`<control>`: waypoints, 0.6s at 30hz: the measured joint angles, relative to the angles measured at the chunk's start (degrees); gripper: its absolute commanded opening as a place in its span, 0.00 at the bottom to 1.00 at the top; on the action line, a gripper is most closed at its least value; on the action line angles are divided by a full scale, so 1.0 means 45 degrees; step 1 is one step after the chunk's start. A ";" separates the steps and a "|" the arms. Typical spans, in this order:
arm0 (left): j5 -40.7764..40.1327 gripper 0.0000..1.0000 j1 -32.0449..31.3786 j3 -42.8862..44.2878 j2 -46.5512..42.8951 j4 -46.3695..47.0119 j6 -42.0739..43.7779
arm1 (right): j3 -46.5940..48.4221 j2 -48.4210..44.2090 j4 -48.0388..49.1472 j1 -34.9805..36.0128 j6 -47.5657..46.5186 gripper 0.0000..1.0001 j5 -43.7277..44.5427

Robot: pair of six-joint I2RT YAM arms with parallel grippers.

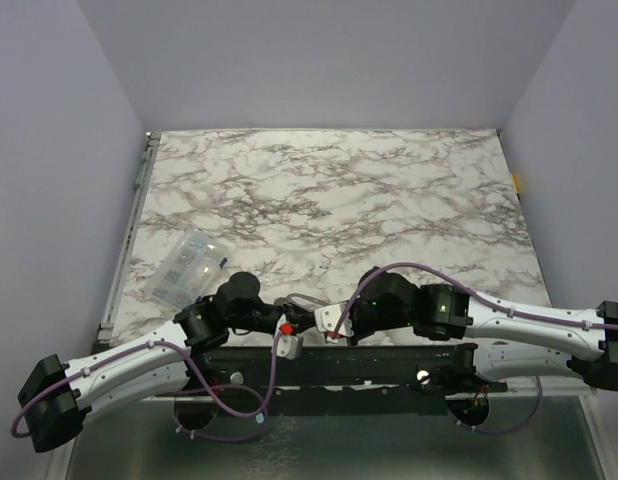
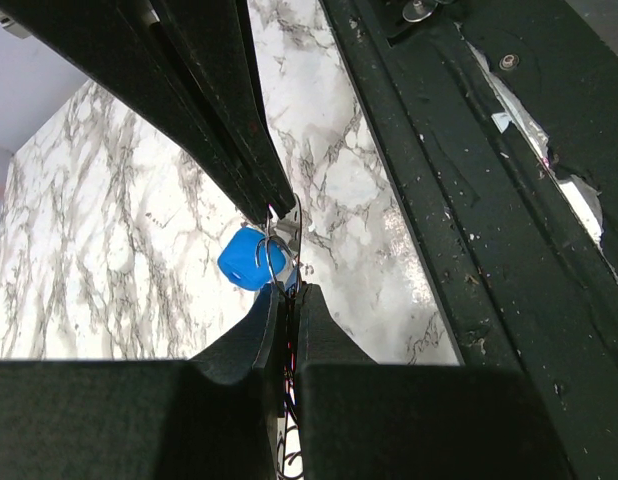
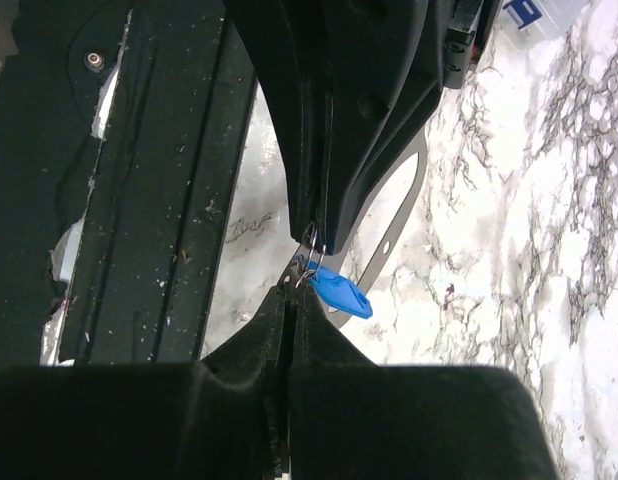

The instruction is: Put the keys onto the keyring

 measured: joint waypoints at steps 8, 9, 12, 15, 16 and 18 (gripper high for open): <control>-0.0253 0.00 0.0005 0.0000 -0.0175 -0.0291 0.0000 | -0.0573 0.0000 0.0821 0.0000 0.0010 0.01 0.0374; -0.0272 0.00 0.0005 0.0000 -0.0180 -0.0296 0.0000 | -0.0617 -0.0010 0.0899 0.0000 0.0010 0.02 0.0423; -0.0345 0.00 0.0005 0.0000 -0.0204 -0.0287 0.0005 | -0.0695 -0.0058 0.1035 0.0024 0.0029 0.06 0.0573; -0.0374 0.00 0.0005 0.0000 -0.0262 -0.0287 0.0005 | -0.0733 -0.0107 0.1117 0.0053 0.0112 0.11 0.0656; -0.0389 0.00 0.0005 0.0000 -0.0287 -0.0291 0.0005 | -0.0733 -0.0107 0.1141 0.0058 0.0131 0.12 0.0680; -0.0432 0.00 0.0005 0.0000 -0.0325 -0.0287 0.0005 | -0.0733 -0.0107 0.1171 0.0058 0.0199 0.15 0.0695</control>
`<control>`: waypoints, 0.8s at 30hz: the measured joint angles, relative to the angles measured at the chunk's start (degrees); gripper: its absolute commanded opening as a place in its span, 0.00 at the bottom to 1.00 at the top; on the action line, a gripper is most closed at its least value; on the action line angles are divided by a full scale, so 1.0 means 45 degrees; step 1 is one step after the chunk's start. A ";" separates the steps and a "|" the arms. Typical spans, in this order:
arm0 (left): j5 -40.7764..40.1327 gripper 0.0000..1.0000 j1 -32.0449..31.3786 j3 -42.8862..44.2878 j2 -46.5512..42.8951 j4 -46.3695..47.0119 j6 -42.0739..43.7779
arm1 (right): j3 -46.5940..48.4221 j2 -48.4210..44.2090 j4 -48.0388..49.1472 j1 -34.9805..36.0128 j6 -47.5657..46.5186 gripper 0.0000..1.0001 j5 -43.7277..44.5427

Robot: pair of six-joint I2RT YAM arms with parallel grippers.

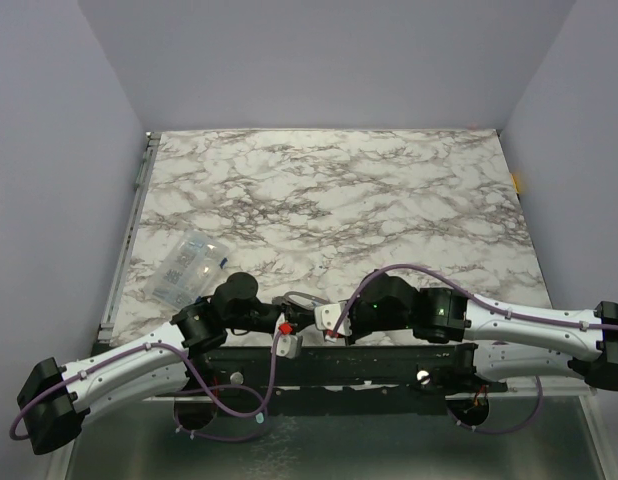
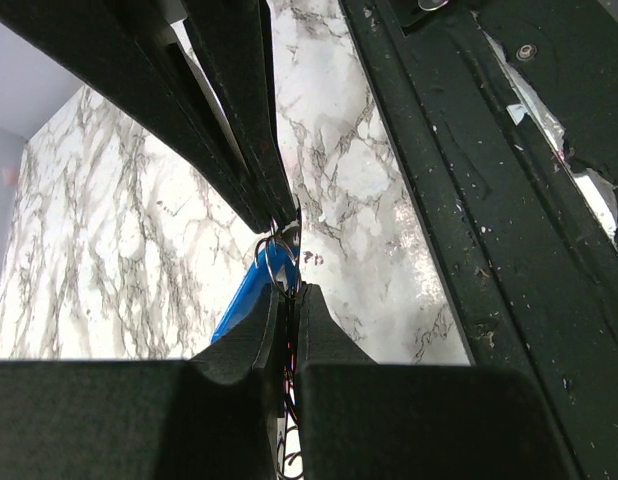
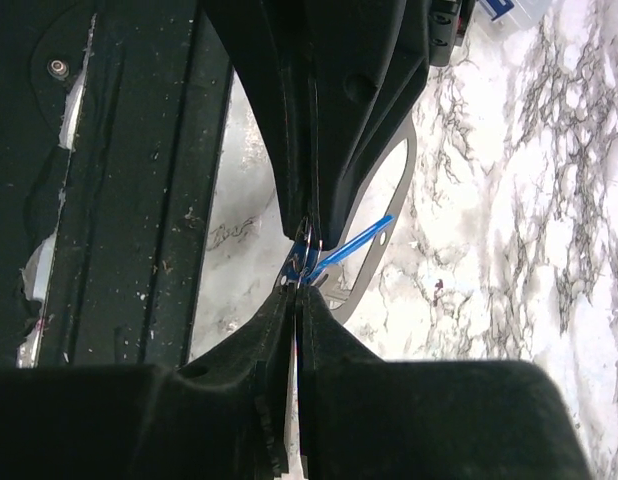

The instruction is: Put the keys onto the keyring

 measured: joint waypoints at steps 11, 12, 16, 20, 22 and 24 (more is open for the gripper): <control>-0.0024 0.00 -0.0005 0.0000 -0.0005 -0.0107 0.0039 | 0.0000 -0.0107 0.0209 -0.0005 0.0923 0.39 0.0131; -0.0092 0.00 0.0000 -0.0005 -0.0010 -0.0068 0.0049 | 0.0000 -0.0180 0.0209 0.0005 0.1088 0.40 0.0121; -0.0165 0.00 0.0024 -0.0005 -0.0073 0.0034 0.0087 | -0.0044 -0.0699 0.0253 0.0024 0.1787 0.43 0.0024; -0.0170 0.00 0.0024 0.0000 -0.0102 0.0083 0.0092 | -0.0398 -0.1355 0.0743 0.0024 0.2613 0.46 -0.0063; -0.0175 0.00 0.0024 -0.0005 -0.0131 0.0097 0.0102 | -0.0695 -0.1515 0.1156 0.0024 0.3128 0.50 -0.0053; -0.0175 0.00 0.0024 -0.0005 -0.0175 0.0097 0.0107 | -0.1015 -0.1540 0.1627 0.0024 0.3609 0.54 -0.0010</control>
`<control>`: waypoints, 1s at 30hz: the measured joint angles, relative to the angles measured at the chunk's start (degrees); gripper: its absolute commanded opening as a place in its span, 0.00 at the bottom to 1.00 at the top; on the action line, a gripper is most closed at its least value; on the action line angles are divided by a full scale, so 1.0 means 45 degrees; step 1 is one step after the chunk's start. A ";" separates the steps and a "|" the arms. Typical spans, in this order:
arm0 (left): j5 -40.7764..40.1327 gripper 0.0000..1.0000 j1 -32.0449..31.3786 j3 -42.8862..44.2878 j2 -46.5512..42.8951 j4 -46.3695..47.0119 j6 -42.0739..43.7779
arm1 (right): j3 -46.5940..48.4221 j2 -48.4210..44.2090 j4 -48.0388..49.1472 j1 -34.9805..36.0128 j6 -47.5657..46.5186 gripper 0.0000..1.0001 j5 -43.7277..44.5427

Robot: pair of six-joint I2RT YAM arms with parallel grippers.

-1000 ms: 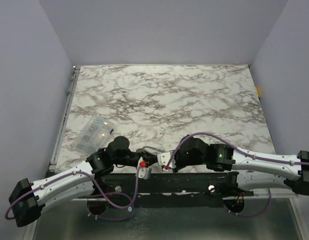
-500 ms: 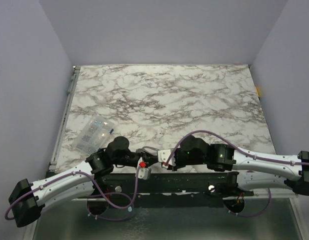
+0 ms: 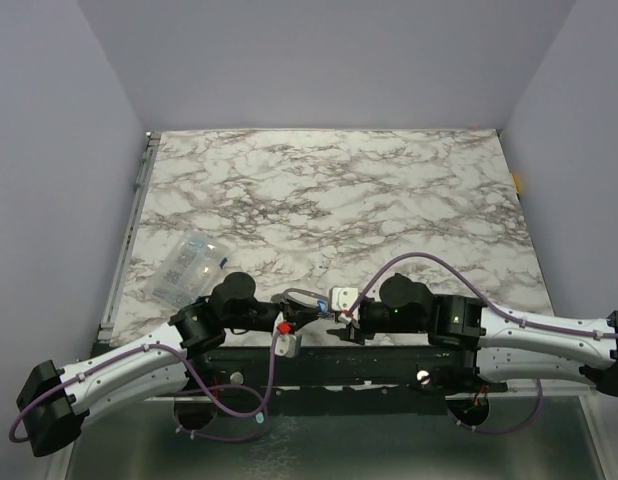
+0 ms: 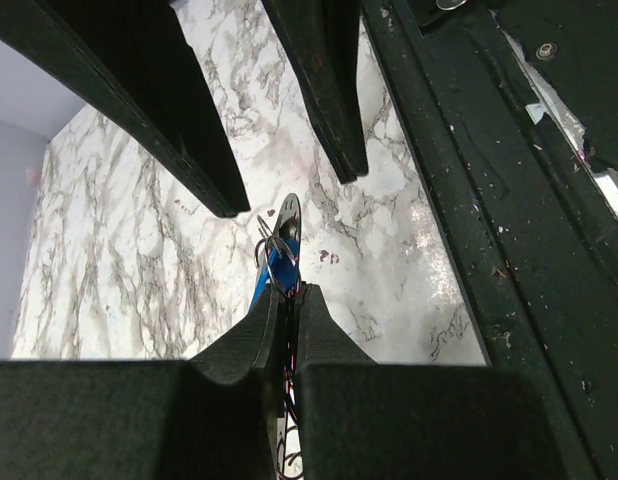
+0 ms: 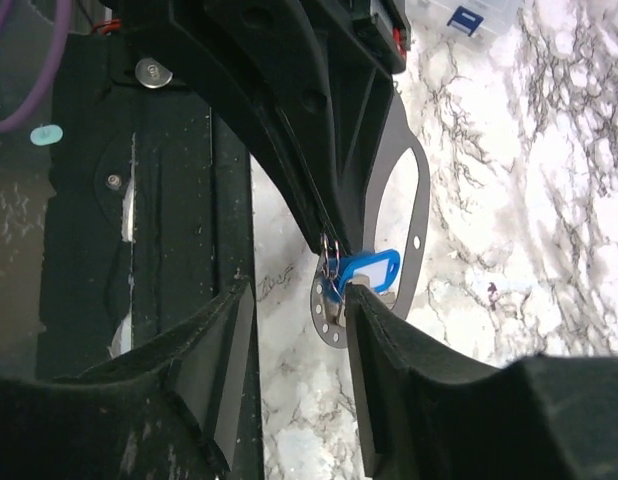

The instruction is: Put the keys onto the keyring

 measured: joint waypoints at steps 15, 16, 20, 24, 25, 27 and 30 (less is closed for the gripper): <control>0.0005 0.00 0.0000 0.0000 -0.0223 0.0005 0.0024 | -0.1506 0.0141 0.2939 0.0000 0.0418 0.87 0.1695; 0.0010 0.00 0.0000 0.0005 -0.0238 0.0000 0.0019 | -0.1627 0.0141 0.3152 0.0000 0.0311 0.86 0.1724; 0.0044 0.00 0.0000 0.0000 -0.0452 0.0214 -0.0165 | -0.2137 0.0165 0.3793 0.0000 -0.0146 0.76 0.1817; 0.0044 0.00 0.0000 0.0005 -0.0738 0.0636 -0.0325 | -0.2516 0.0219 0.4333 0.0000 -0.0578 0.64 0.1909; 0.0044 0.00 0.0000 0.0000 -0.0748 0.0690 -0.0355 | -0.2550 0.0253 0.4425 0.0000 -0.0665 0.61 0.1909; 0.0049 0.00 0.0000 0.0005 -0.0743 0.0748 -0.0408 | -0.2555 0.0359 0.4600 0.0000 -0.0811 0.60 0.1909; 0.0053 0.00 0.0000 0.0000 -0.0743 0.0777 -0.0461 | -0.2555 0.0510 0.4818 0.0000 -0.0937 0.63 0.1909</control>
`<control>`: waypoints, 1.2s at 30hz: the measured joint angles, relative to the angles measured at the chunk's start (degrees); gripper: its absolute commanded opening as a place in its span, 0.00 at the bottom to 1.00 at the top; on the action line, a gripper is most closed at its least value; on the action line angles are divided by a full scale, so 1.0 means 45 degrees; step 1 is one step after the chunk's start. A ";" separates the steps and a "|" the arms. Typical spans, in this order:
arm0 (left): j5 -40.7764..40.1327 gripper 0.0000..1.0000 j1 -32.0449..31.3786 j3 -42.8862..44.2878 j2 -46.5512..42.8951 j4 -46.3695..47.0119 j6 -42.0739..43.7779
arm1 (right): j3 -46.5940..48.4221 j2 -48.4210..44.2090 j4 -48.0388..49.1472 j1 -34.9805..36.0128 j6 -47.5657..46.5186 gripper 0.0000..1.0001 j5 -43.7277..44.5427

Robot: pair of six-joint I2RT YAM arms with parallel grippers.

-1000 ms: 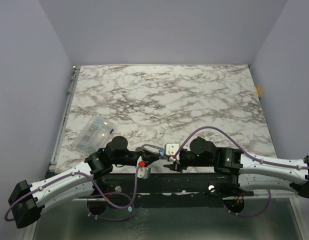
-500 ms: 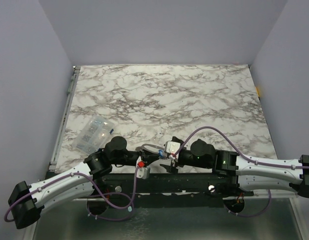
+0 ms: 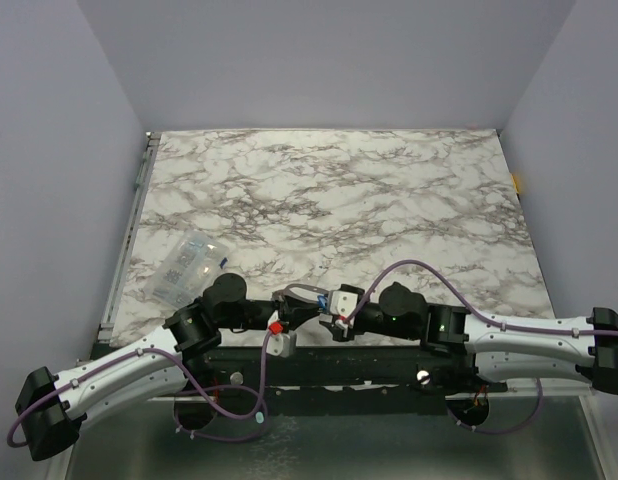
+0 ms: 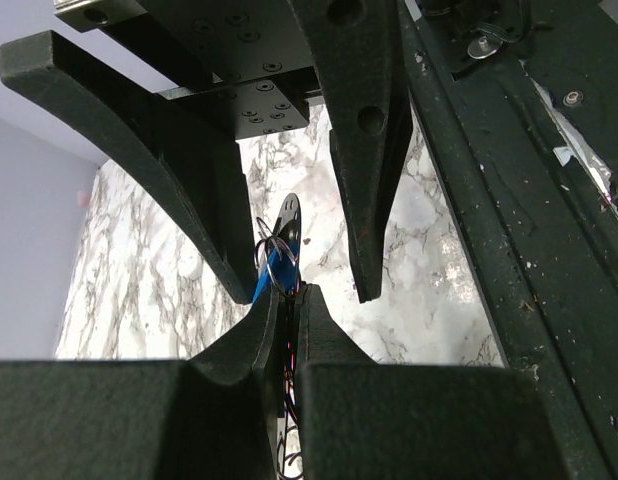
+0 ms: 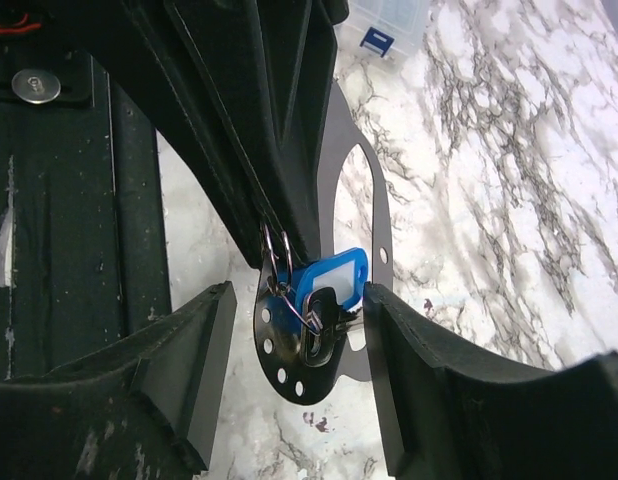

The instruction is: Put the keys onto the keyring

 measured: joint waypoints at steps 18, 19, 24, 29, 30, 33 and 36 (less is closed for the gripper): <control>0.0000 0.00 0.0000 0.0000 -0.0165 0.0097 -0.0107 | -0.0155 -0.0087 0.0874 0.0000 -0.0544 0.41 0.0141; 0.0000 0.00 0.0000 0.0000 -0.0180 0.0102 -0.0126 | -0.0160 -0.0087 0.0879 0.0000 -0.0544 0.40 0.0146; -0.0010 0.00 0.0044 0.0000 -0.0262 0.0155 -0.0393 | -0.0165 -0.0083 0.0996 0.0000 -0.0695 0.22 0.0170; -0.0078 0.00 0.0131 0.0000 -0.0267 0.0272 -0.1030 | -0.0398 -0.0083 0.1433 0.0053 -0.1185 0.08 0.0374; -0.0092 0.00 0.0141 0.0005 -0.0267 0.0282 -0.1161 | -0.0471 -0.0083 0.1564 0.0058 -0.1297 0.04 0.0403; -0.0131 0.00 0.0160 0.0000 -0.0277 0.0359 -0.1307 | -0.0573 -0.0083 0.1836 0.0073 -0.1472 0.01 0.0500; -0.0185 0.00 0.0204 0.0000 -0.0350 0.0447 -0.1428 | -0.0641 -0.0083 0.2137 0.0083 -0.1622 0.01 0.0607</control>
